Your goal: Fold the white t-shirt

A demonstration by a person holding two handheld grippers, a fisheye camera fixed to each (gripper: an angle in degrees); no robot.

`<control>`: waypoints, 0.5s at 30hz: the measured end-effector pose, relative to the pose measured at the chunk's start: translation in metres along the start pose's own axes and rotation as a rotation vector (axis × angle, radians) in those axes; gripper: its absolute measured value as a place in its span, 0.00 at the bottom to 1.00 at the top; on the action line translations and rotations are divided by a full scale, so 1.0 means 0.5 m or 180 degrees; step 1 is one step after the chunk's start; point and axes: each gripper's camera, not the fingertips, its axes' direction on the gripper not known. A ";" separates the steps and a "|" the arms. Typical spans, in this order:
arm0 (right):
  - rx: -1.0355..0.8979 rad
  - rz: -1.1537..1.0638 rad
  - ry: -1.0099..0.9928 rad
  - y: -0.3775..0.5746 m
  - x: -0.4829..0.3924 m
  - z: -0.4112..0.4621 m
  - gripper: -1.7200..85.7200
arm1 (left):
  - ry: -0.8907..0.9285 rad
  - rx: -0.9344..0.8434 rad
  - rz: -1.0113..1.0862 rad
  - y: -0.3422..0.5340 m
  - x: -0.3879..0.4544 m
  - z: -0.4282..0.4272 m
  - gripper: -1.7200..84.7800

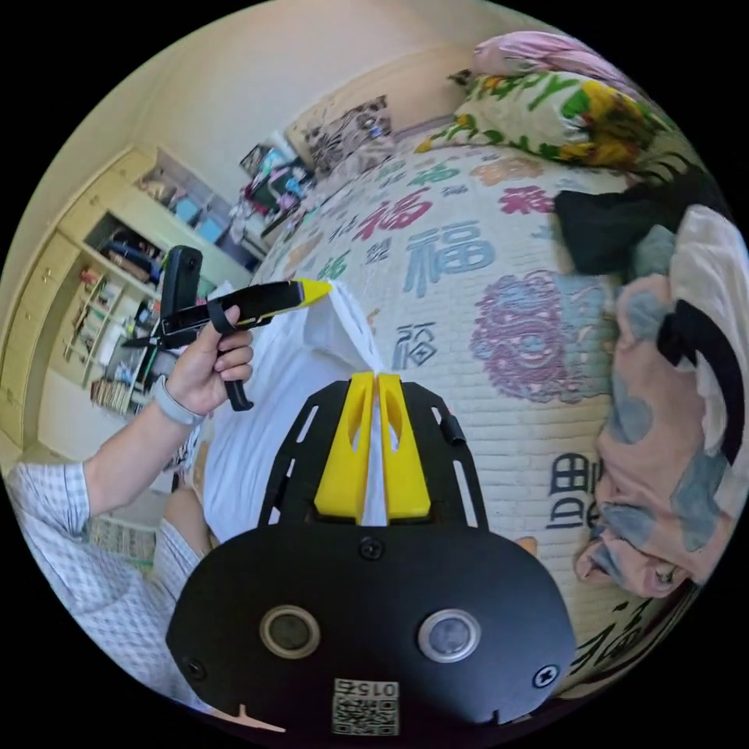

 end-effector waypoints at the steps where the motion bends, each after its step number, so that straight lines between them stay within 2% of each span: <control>1: 0.0066 0.0187 0.0025 -0.009 0.032 -0.001 0.02 | -0.0122 -0.0097 0.0227 -0.037 0.022 0.044 0.03; 6: -0.0072 0.0783 0.0196 -0.010 0.139 0.047 0.04 | -0.0173 -0.0178 0.0326 -0.068 0.030 0.079 0.09; 12: -0.0063 0.0490 -0.0169 -0.028 0.138 0.103 0.11 | -0.0362 -0.0663 0.0347 0.024 0.002 -0.004 0.10; 15: -0.0273 0.0295 -0.0341 -0.054 0.108 0.161 0.11 | -0.0178 -0.0479 0.0287 0.118 0.015 -0.093 0.10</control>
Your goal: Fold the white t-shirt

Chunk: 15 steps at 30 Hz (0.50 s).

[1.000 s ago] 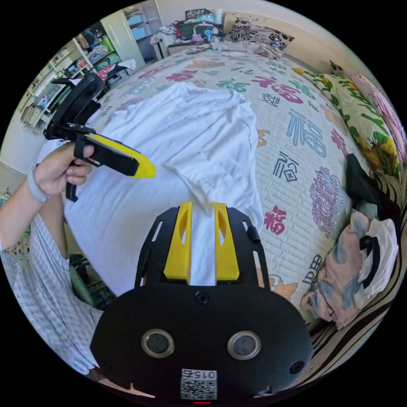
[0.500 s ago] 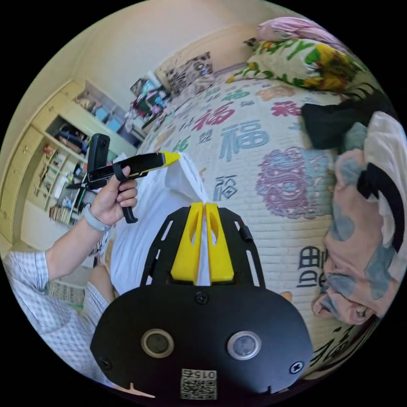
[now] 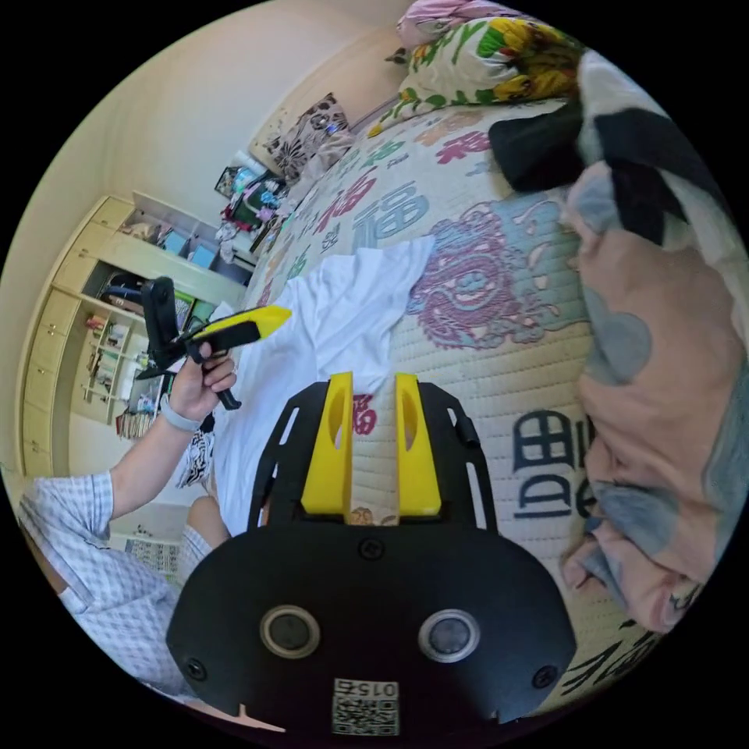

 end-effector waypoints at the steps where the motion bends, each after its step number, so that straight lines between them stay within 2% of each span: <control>1: -0.0104 -0.0006 0.0103 -0.011 -0.007 0.028 0.11 | 0.0024 0.0065 -0.0038 0.049 0.009 -0.034 0.09; 5: -0.0126 0.0164 0.0170 -0.032 -0.008 0.083 0.03 | -0.0220 0.0157 -0.0326 0.203 0.018 -0.158 0.09; 7: -0.0066 0.0256 0.0194 -0.030 -0.010 0.099 0.03 | -0.0487 0.0359 -0.0755 0.313 0.003 -0.269 0.09; 12: 0.0193 0.0456 0.0379 -0.010 -0.053 0.142 0.04 | -0.1257 0.0809 -0.1883 0.522 -0.068 -0.484 0.10; 15: 0.0214 0.0165 0.0547 -0.002 -0.145 0.190 0.07 | -0.1178 0.1017 -0.2414 0.612 -0.134 -0.567 0.11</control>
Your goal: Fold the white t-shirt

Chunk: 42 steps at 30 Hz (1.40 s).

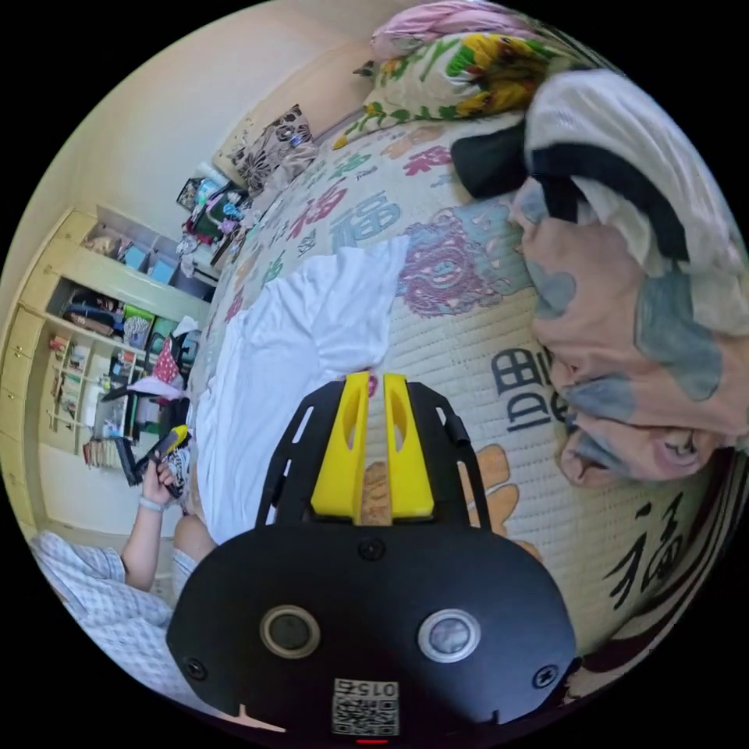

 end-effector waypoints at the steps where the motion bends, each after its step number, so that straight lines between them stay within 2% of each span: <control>1: -0.0055 -0.0219 0.0034 0.000 -0.058 0.026 0.08 | 0.0198 -0.0055 -0.0157 -0.008 -0.034 -0.006 0.12; 4: -0.0304 -0.0906 -0.0086 -0.012 -0.238 0.123 0.10 | 0.0452 -0.0214 -0.0130 -0.013 -0.054 -0.014 0.13; 8: -0.0771 -0.1964 -0.0395 -0.041 -0.529 0.310 0.11 | 0.0489 -0.0097 -0.0015 0.011 -0.051 -0.041 0.13; 12: -0.1251 -0.2611 -0.0338 -0.055 -0.742 0.494 0.12 | 0.0451 -0.0137 0.0016 0.007 -0.076 -0.075 0.12; 16: -0.1773 -0.3067 0.0075 -0.038 -0.913 0.703 0.13 | 0.0486 -0.0087 -0.0075 -0.018 -0.115 -0.122 0.12; 19: -0.2038 -0.3267 0.0644 -0.017 -0.981 0.834 0.12 | 0.0606 -0.0221 -0.0087 -0.031 -0.141 -0.143 0.12; 20: -0.2114 -0.3241 0.0950 -0.013 -0.994 0.882 0.09 | 0.0595 -0.0258 -0.0084 -0.033 -0.146 -0.145 0.12; 22: -0.2209 -0.3197 0.1172 -0.013 -1.008 0.933 0.04 | 0.0658 -0.0228 -0.0171 -0.035 -0.180 -0.174 0.10; 27: -0.1894 -0.2619 0.0618 -0.074 -1.042 0.951 0.01 | 0.1115 0.0001 -0.0485 -0.032 -0.273 -0.247 0.04; 31: -0.1628 -0.2069 0.0152 -0.128 -1.061 0.963 0.01 | 0.1055 0.0472 -0.0543 -0.036 -0.338 -0.351 0.05; 36: -0.1625 -0.2070 0.0136 -0.124 -1.100 1.007 0.01 | 0.1002 0.0330 -0.0446 -0.080 -0.378 -0.386 0.12; 38: -0.1631 -0.2112 0.0159 -0.113 -1.120 1.027 0.01 | 0.1138 0.0251 -0.0482 -0.091 -0.393 -0.385 0.10; 40: -0.1626 -0.2126 0.0179 -0.105 -1.132 1.039 0.01 | 0.1318 0.0188 -0.0547 -0.097 -0.412 -0.393 0.04; 42: -0.1599 -0.2120 0.0159 -0.098 -1.143 1.046 0.01 | 0.1294 0.0355 -0.0576 -0.090 -0.427 -0.430 0.03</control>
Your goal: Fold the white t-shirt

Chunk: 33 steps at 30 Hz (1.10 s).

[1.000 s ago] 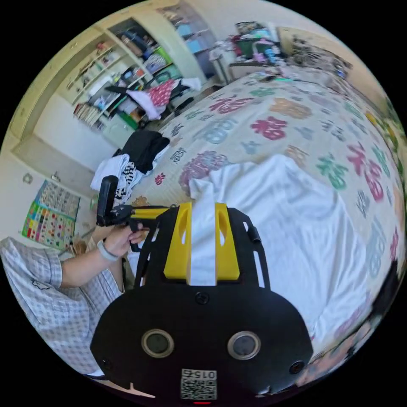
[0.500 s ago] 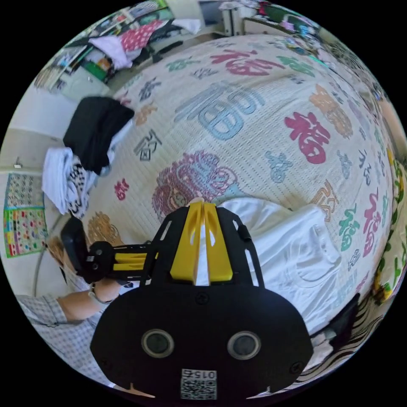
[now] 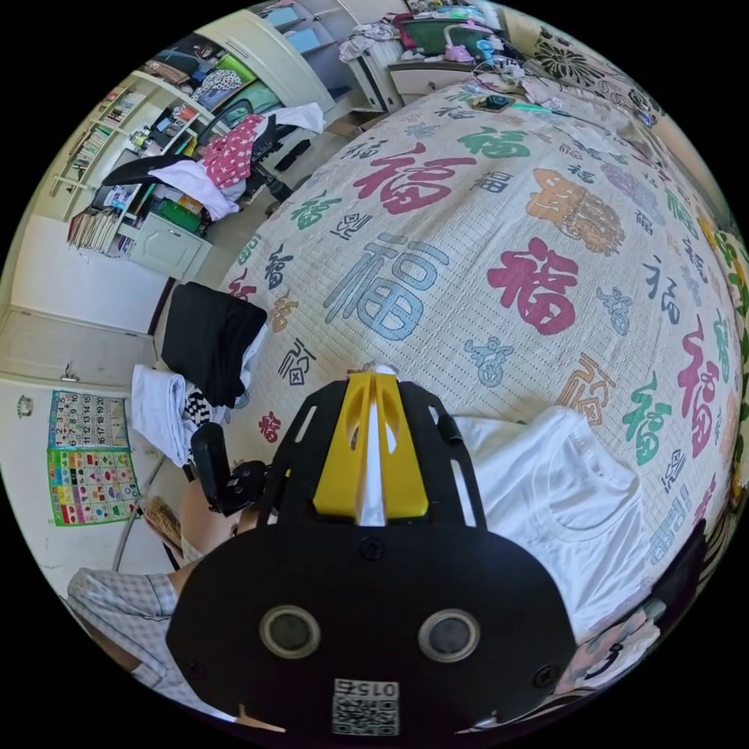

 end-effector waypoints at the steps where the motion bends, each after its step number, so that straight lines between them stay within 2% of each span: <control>1: 0.0052 -0.0002 -0.0024 -0.003 -0.009 0.003 0.01 | -0.0058 0.0179 0.0029 0.006 0.004 -0.039 0.03; 4: 0.0174 -0.0057 -0.0048 -0.011 -0.038 0.018 0.01 | -0.0160 0.0420 0.0063 0.021 0.007 -0.129 0.02; 9: 0.0072 -0.0181 -0.0010 -0.029 -0.097 0.093 0.01 | -0.0476 0.0378 0.0028 0.047 -0.003 -0.182 0.01; 12: -0.0118 -0.0300 0.0121 -0.036 -0.138 0.147 0.01 | -0.0377 0.0324 -0.0085 0.057 -0.020 -0.196 0.01; 15: -0.0339 -0.0650 0.0502 -0.031 -0.200 0.190 0.02 | -0.0448 0.0377 -0.0059 0.068 -0.016 -0.218 0.01; 17: -0.0459 -0.0967 0.0969 -0.018 -0.245 0.211 0.01 | -0.0561 0.0360 0.0002 0.072 -0.010 -0.228 0.01; 19: -0.0498 -0.1127 0.1130 -0.005 -0.267 0.213 0.01 | -0.0623 0.0310 0.0032 0.081 -0.006 -0.239 0.02; 23: -0.0318 -0.1032 0.0918 0.022 -0.276 0.158 0.01 | -0.0439 0.0332 0.0096 0.092 0.001 -0.239 0.05; 25: -0.0242 -0.0957 0.0716 0.046 -0.264 0.125 0.01 | -0.0332 0.0090 0.0114 0.085 0.009 -0.208 0.08; 27: -0.0131 -0.0888 0.0536 0.090 -0.245 0.087 0.01 | -0.0431 -0.0079 0.0169 0.085 0.018 -0.185 0.07; 31: 0.0150 -0.0748 0.0249 0.278 -0.163 -0.022 0.01 | -0.0487 -0.0037 0.0192 0.121 0.040 -0.204 0.03; 33: 0.0252 -0.0570 0.0350 0.392 -0.112 -0.069 0.02 | -0.0568 -0.0108 0.0165 0.147 0.048 -0.212 0.03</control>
